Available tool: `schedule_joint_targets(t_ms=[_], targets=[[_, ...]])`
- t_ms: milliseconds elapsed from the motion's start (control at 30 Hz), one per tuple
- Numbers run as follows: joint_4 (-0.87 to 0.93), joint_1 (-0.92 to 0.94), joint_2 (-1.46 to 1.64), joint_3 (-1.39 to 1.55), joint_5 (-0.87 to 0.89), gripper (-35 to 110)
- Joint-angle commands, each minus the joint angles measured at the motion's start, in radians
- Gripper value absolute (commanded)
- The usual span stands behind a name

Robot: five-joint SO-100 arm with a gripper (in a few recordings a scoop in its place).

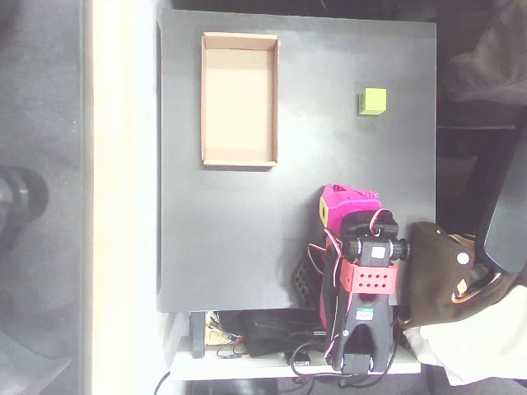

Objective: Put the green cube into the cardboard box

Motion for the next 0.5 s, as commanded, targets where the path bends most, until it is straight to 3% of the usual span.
schedule_joint_targets(t_ms=[0,467], targets=[[0.041,0.011,0.008,0.011,0.003,1],[0.034,0.009,0.006,-0.178,-0.003,1]])
